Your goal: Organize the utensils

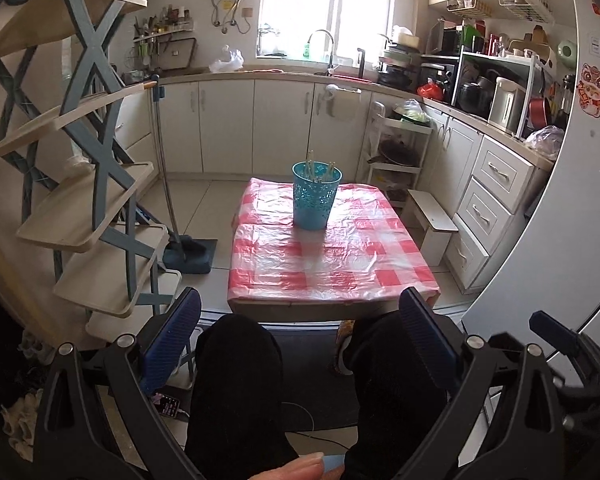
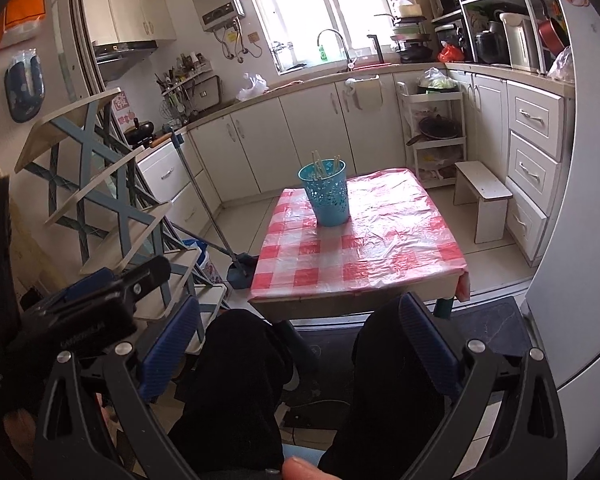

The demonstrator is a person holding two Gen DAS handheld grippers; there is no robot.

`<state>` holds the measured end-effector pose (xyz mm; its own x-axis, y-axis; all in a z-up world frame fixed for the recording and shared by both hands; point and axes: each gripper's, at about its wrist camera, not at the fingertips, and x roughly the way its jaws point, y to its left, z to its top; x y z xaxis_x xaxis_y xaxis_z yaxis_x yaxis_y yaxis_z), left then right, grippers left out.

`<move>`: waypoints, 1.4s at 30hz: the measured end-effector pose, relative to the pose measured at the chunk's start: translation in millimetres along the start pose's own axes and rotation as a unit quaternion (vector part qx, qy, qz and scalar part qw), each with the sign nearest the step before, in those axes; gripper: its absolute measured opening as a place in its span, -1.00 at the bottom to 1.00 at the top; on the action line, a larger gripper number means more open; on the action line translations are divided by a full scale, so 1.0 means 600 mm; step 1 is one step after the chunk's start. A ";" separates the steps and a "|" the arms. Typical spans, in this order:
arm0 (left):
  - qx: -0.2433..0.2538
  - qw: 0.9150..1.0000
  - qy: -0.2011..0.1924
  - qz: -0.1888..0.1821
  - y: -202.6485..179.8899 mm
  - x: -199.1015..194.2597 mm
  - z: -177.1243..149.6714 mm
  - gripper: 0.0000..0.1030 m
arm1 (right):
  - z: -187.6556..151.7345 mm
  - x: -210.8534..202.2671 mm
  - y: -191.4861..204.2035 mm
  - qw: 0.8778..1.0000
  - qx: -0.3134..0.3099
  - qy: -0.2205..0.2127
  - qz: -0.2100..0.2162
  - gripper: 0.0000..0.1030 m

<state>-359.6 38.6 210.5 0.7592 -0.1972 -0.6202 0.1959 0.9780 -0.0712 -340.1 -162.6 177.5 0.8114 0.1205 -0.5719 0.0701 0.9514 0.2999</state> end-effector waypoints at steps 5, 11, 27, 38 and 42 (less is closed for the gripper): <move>0.010 0.999 -0.036 0.034 -0.005 -0.029 -0.011 0.85 | -0.027 -0.021 0.021 0.999 -0.029 -0.027 -0.017 0.86; 0.000 0.998 -0.046 0.039 0.003 -0.049 -0.018 0.85 | -0.037 -0.057 0.018 0.998 -0.024 -0.064 -0.003 0.86; -0.015 0.996 -0.071 0.051 0.014 -0.086 -0.027 0.85 | -0.034 -0.075 0.027 0.996 -0.031 -0.082 0.012 0.86; -0.009 0.996 -0.072 0.050 0.010 -0.089 -0.030 0.85 | -0.039 -0.078 0.032 0.995 -0.042 -0.085 0.007 0.86; -0.011 0.995 -0.075 0.058 0.011 -0.088 -0.030 0.85 | -0.039 -0.076 0.031 0.996 -0.041 -0.083 0.009 0.86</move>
<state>-409.1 56.7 228.7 0.8601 -0.0894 -0.5022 0.0891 0.9957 -0.0247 -389.4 -143.7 191.3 0.8971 0.0957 -0.4314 0.0124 0.9705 0.2410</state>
